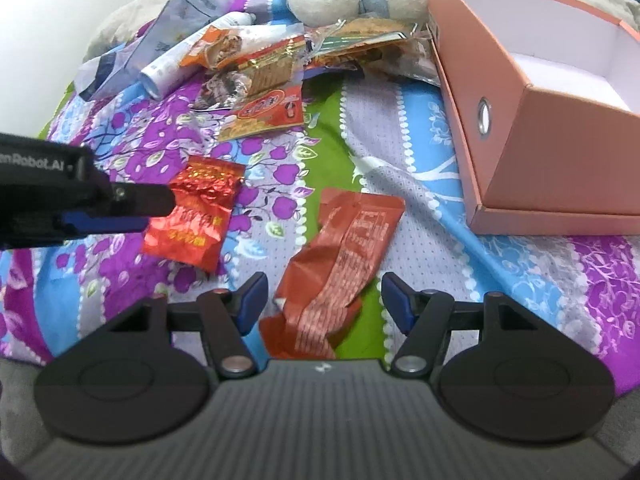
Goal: Organize snacks
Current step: 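Lift both held packets and carry them toward the pink box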
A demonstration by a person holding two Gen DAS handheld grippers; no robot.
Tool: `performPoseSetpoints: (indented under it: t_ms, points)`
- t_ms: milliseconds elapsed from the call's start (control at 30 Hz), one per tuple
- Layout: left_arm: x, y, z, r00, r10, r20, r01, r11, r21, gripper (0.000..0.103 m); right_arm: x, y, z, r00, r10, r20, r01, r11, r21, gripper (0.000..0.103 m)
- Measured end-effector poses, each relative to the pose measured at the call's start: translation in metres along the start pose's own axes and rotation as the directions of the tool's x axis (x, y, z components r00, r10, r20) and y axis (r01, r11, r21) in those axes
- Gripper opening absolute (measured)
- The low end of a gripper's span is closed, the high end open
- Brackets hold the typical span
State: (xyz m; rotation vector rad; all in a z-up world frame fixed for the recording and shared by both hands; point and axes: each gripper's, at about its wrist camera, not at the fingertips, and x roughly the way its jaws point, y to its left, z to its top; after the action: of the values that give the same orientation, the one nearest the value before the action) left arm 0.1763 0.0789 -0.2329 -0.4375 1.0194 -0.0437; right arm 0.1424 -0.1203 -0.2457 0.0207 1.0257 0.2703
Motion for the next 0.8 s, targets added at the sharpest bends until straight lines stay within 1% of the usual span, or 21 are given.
performPoseSetpoints:
  t_ms: [33,100,167,300,400,500,633,733,800]
  points:
    - [0.001,-0.003,0.001,1.000,0.010,0.003,-0.011,1.000,0.018,0.055,0.004,0.000,0.001,1.000,-0.003,0.001,0.003,1.000,0.000,0.064]
    - [0.007,-0.009,0.004,0.999,0.033,0.005,-0.033,0.998,0.048,0.063,0.011,0.000,0.002,1.000,-0.011,0.000,0.011,1.000,-0.004,0.064]
    - [0.012,-0.012,0.006,0.999,0.049,0.005,-0.050,0.996,0.069,0.064,0.017,-0.001,0.002,1.000,-0.012,-0.010,0.012,1.000,-0.004,0.063]
    - [0.022,-0.019,0.008,0.997,0.072,0.012,-0.072,0.991,0.111,0.064,0.015,0.002,0.004,1.000,-0.020,0.006,0.020,0.999,-0.030,0.056]
    - [0.029,-0.026,0.009,0.995,0.096,0.023,-0.098,0.983,0.155,0.064,0.012,-0.002,0.005,1.000,-0.020,0.010,0.020,0.999,-0.030,0.054]
    - [0.038,-0.034,0.010,0.989,0.143,0.041,-0.149,0.964,0.219,0.064,0.011,-0.007,0.006,0.999,-0.030,0.014,0.031,0.999,-0.037,0.054]
    - [0.052,-0.041,0.007,0.981,0.190,0.040,-0.194,0.939,0.283,0.064,0.010,-0.012,0.005,0.999,-0.038,0.015,0.039,0.999,-0.036,0.054]
    - [0.062,-0.043,0.005,0.974,0.222,0.038,-0.222,0.925,0.308,0.062,0.010,-0.015,0.005,0.999,-0.039,0.015,0.039,0.999,-0.032,0.054]
    - [0.068,-0.043,0.004,0.970,0.239,0.036,-0.238,0.916,0.322,0.059,0.011,-0.016,0.004,0.999,-0.037,0.014,0.037,0.999,-0.039,0.054]
